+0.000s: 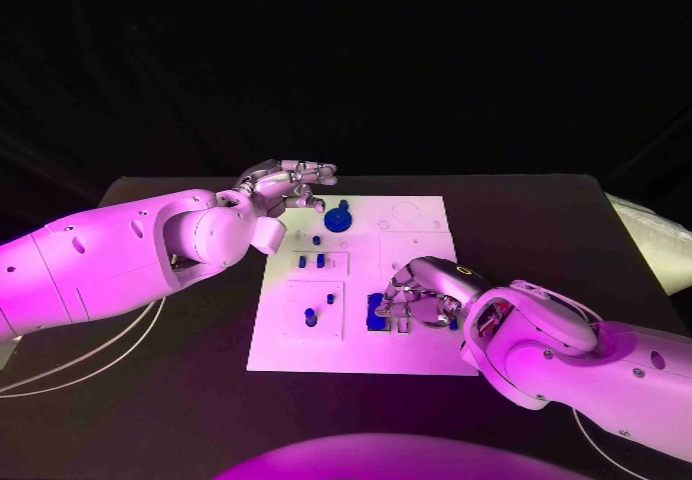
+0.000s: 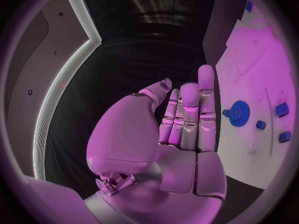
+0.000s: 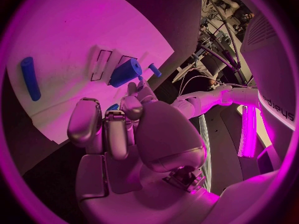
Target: Assemble the parts on the task board
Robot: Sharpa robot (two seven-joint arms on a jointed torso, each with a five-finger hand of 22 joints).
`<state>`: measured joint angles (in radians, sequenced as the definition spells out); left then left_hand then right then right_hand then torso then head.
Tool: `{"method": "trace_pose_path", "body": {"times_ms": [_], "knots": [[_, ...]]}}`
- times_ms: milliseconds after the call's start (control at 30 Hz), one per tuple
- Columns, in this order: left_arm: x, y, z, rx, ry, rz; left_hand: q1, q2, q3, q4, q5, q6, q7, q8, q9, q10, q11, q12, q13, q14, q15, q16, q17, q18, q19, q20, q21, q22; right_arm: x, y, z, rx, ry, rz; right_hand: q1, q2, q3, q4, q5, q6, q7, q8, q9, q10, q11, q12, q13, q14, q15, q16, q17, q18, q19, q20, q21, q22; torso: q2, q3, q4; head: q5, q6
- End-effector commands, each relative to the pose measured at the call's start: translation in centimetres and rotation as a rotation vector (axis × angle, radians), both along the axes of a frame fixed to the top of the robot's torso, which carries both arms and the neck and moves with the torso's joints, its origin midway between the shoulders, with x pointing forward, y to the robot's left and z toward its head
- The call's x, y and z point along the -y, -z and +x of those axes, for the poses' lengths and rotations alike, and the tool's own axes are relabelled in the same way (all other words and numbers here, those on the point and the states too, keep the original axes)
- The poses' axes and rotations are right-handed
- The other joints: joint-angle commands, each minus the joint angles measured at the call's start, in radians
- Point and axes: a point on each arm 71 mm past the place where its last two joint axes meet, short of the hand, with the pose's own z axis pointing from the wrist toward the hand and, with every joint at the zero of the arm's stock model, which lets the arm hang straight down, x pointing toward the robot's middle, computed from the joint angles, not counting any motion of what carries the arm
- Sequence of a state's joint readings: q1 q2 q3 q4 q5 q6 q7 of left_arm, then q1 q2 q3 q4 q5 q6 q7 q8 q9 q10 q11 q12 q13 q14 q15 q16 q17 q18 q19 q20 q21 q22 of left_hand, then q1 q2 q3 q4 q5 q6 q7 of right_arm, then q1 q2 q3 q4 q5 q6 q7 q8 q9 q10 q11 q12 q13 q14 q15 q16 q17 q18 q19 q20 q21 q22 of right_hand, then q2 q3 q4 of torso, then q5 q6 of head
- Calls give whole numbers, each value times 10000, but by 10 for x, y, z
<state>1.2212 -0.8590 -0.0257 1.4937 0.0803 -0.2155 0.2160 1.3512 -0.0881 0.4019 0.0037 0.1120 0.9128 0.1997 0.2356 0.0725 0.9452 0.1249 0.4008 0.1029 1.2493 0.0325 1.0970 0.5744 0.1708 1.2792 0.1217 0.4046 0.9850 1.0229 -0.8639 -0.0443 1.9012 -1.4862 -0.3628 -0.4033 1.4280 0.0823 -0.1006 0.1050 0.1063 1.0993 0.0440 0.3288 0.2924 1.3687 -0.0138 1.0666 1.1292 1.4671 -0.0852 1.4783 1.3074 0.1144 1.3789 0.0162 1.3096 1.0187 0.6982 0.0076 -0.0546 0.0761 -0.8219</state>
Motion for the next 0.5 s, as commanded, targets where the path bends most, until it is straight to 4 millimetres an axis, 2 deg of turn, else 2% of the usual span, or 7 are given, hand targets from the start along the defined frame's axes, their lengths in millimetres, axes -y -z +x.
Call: {"method": "trace_pose_path", "body": {"times_ms": [33, 233, 333, 500], "knots": [[2, -1, 0, 79, 200, -46, 38, 16, -16, -44, 11, -72, 22, 63, 4, -85, 15, 24, -12, -49, 6, 36, -14, 93, -12, 51, -35, -11, -3, -2, -3, 95, -319, 194, -100, -2, -68, -2, -78, 81, -5, -65, -7, 236, -175, 57, 63, 756, -93, 49, 1088, -167, 41, -3, 66, 25, 1, 1, 2, 4, 0], [2, -1, 0, 84, 208, -41, 38, 16, -16, -44, 11, -72, 22, 63, 4, -85, 15, 24, -12, -49, 6, 36, -14, 93, -12, 51, -35, -11, -4, 1, -4, -127, -513, -50, -126, -34, -81, -4, -138, 95, -9, -69, -7, 243, -178, 54, 72, 757, -94, 55, 1099, -169, 44, -4, 73, 37, -2, -9, 4, -2, -20], [2, -1, -1, 83, 211, -40, 38, 16, -16, -44, 11, -72, 22, 63, 4, -85, 15, 24, -12, -49, 6, 36, -14, 93, -12, 51, -35, -11, -4, 2, -3, -197, -573, -254, -104, -45, -70, -29, -167, 100, -17, -74, -8, 244, -183, 51, 77, 756, -97, 54, 1098, -170, 47, -5, 80, 50, 4, -15, 27, -17, -31], [2, -1, -1, 79, 213, -38, 38, 16, -16, -44, 11, -72, 22, 63, 4, -85, 15, 24, -12, -49, 6, 36, -14, 93, -12, 51, -35, -11, -5, 5, -2, -132, -688, -723, 102, -92, 23, -221, -202, 121, -37, -101, -15, 239, -203, 30, 103, 756, -113, 62, 1116, -171, 45, -16, 89, 71, 2, -21, 49, -30, -41]]}}
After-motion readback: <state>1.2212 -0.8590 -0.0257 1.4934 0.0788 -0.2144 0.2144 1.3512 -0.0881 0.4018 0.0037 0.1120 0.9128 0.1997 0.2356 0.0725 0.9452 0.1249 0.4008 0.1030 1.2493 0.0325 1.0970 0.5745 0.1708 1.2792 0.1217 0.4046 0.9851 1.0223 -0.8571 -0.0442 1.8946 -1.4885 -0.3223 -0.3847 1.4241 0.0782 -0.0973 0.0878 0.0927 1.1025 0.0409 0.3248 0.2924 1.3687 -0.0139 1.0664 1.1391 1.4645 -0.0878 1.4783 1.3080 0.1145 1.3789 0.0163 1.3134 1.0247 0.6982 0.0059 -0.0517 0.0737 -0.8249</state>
